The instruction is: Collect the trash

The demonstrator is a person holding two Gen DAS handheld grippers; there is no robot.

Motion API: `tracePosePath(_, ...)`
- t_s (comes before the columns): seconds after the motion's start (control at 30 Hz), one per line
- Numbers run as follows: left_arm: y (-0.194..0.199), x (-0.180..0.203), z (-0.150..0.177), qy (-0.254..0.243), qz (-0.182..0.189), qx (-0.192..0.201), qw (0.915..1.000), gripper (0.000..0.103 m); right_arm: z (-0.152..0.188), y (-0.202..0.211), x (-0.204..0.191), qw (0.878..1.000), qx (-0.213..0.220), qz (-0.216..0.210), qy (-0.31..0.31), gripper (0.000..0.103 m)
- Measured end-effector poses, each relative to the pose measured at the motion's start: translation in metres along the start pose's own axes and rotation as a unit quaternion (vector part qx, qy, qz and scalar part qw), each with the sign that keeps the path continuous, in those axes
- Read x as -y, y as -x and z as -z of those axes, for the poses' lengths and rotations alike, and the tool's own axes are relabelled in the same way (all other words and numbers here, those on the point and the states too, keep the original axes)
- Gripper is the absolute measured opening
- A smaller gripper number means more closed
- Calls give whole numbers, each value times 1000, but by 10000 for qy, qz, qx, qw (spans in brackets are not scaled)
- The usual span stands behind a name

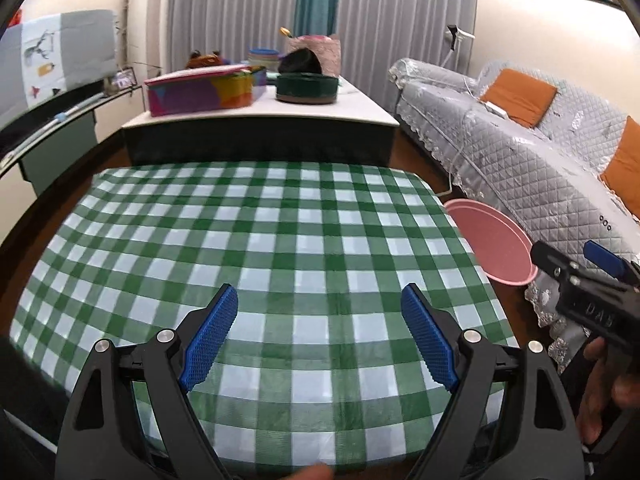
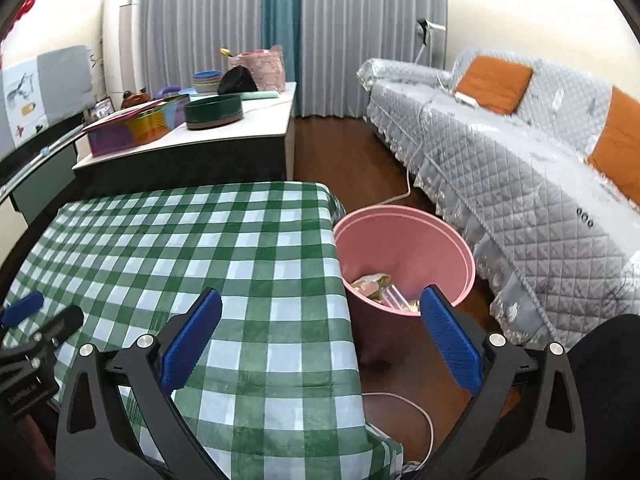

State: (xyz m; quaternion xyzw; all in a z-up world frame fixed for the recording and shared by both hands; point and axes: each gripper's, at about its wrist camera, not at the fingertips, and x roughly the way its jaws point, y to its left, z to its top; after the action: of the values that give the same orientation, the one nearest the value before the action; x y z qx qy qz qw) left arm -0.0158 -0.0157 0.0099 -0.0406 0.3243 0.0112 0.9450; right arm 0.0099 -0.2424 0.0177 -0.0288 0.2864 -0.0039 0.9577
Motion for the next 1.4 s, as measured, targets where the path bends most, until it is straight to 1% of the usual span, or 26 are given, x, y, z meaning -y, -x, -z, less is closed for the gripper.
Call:
tracePosePath(0.07,1,-3,1,71,-21,39,10000,81,0,2,-4,9999,89,23,82,97)
tracePosePath(0.17,-5,-7,2,121,-71,-8,9999,81,0,2,-6,9998,143,62,108,98)
tracePosePath(0.3,-16,-9,3,289,-3,-162,9995,81,-3,-3,-5,9998,118,118,56,97)
tracePosePath(0.4,-18,-10,2,363,-21,-162,9992,81,-4,-6,-3,9998,83,153,7,98)
tracePosePath(0.6,-22,-1,6,212,19,-259,9994,81,-2,-9,2,9998,9,195,-51,98)
tracePosePath(0.73,-22,3,6,141,39,-235,9996,82,-2,-10,3,9998,-6,185,-56,98)
tracePosePath(1.4,-22,4,6,108,51,-224,9997,83,-3,-11,0,9998,-9,179,-20,98)
